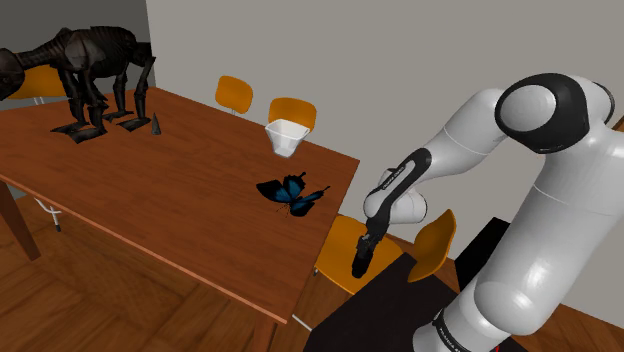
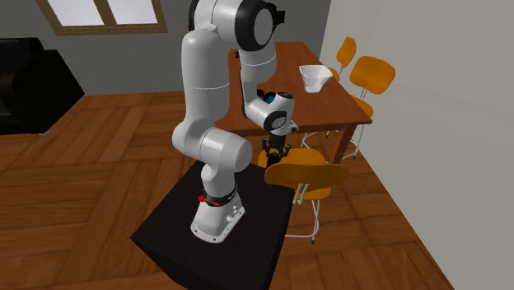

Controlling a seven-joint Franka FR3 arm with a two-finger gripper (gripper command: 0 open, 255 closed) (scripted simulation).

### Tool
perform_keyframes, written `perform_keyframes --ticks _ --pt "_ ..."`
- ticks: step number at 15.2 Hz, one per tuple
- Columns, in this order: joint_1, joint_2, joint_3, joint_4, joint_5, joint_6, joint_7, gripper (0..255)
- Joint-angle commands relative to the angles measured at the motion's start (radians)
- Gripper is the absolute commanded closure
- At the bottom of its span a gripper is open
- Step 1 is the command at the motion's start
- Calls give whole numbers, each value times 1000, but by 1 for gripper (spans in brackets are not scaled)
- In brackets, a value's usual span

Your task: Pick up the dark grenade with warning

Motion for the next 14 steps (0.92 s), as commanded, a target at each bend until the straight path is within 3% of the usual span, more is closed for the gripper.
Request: perform_keyframes --ticks 1,6,14 --pt "0 1 1 -1 1 0 0 255" --pt "-1 2 0 0 1 0 -2 255" --pt "15 -161 -53 -20 -152 -133 110 255"
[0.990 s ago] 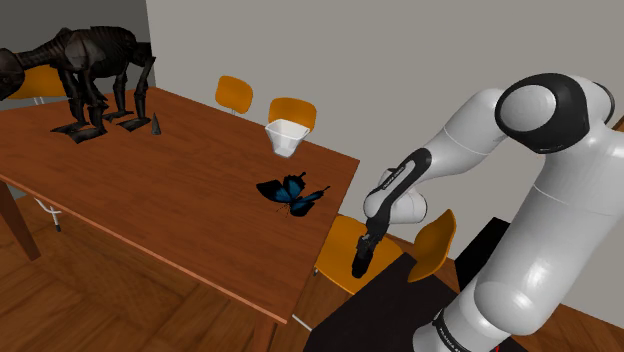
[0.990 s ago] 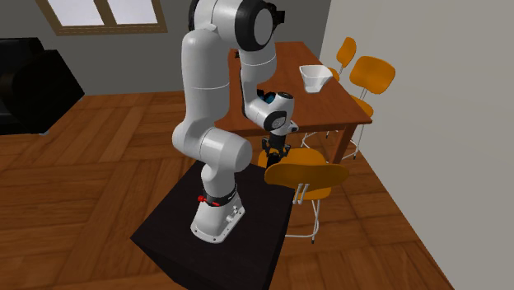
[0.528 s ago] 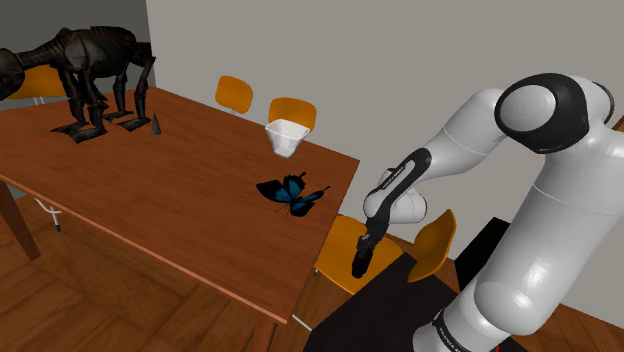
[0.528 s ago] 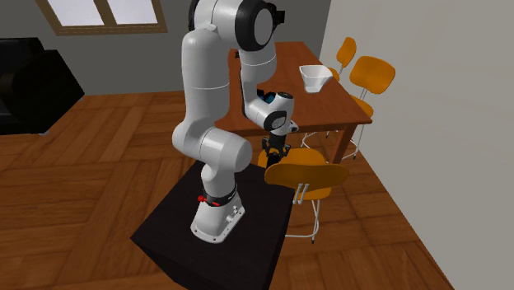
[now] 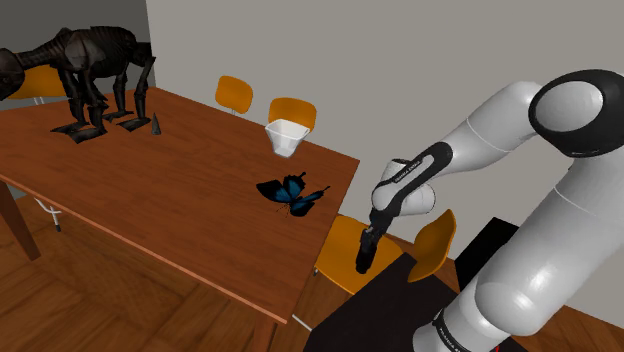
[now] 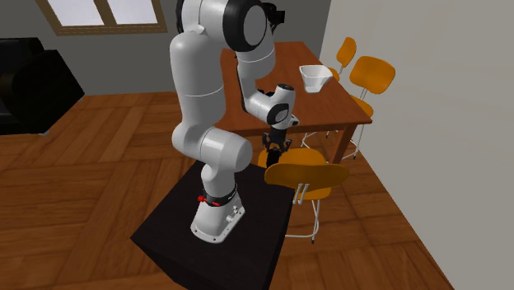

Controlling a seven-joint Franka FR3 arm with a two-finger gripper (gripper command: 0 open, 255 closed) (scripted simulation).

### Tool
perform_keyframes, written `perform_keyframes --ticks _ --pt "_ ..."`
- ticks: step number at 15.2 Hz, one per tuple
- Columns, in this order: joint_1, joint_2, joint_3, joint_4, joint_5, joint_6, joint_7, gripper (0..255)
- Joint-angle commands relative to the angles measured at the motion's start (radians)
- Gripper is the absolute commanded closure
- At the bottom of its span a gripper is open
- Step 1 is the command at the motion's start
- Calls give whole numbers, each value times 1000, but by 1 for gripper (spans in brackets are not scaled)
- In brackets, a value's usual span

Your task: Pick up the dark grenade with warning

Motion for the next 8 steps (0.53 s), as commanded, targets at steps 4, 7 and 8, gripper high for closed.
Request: perform_keyframes --ticks 4,7,8 --pt "-10 -101 -6 -2 -73 -94 54 255" --pt "-19 -156 -3 0 -101 -149 75 255" --pt "-20 -158 -3 0 -102 -152 76 255"
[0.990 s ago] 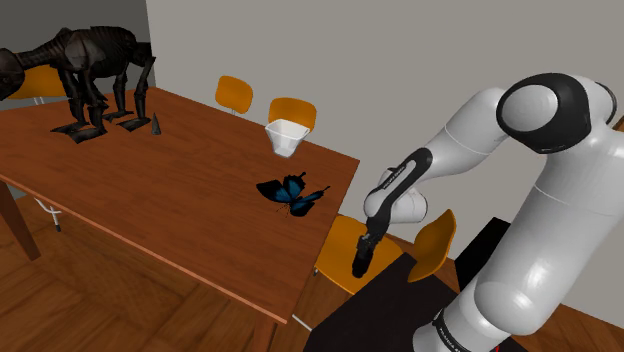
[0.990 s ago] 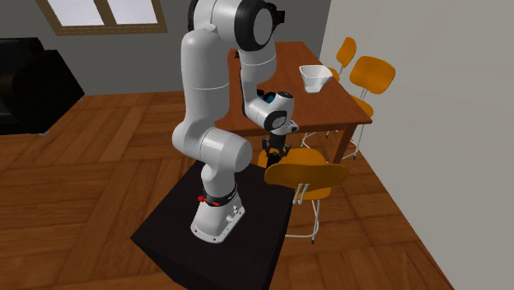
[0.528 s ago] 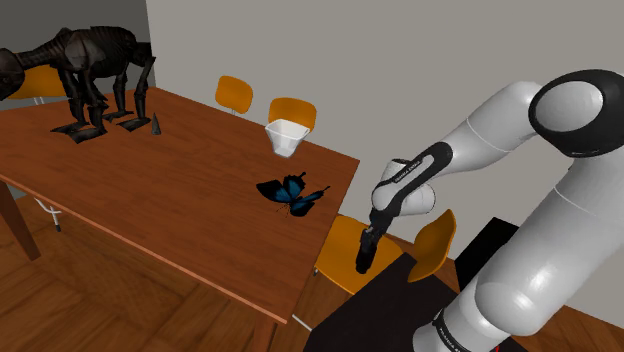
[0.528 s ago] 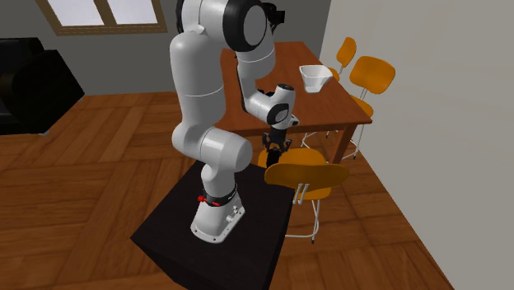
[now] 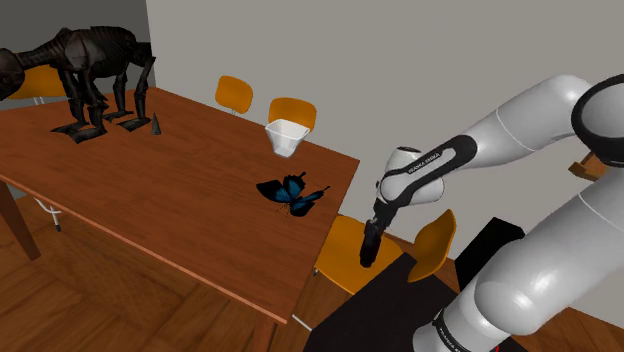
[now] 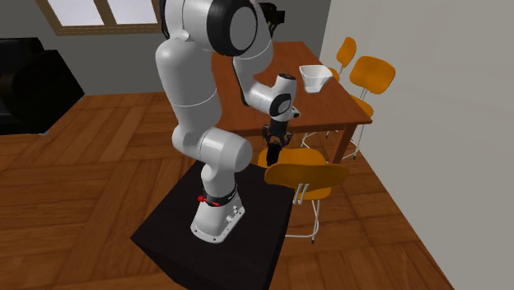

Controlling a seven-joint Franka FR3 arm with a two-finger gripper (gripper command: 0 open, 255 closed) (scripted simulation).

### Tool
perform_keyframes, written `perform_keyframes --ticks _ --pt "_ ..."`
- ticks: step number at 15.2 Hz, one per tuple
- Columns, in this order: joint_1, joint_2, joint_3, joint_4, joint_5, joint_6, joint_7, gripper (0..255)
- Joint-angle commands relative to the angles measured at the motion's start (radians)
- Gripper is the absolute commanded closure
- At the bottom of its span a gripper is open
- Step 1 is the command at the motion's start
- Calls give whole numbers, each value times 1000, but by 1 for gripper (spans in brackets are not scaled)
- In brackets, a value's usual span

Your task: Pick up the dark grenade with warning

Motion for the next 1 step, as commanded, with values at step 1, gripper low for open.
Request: perform_keyframes --ticks 1 --pt "-2 -8 0 2 -4 -10 3 255"
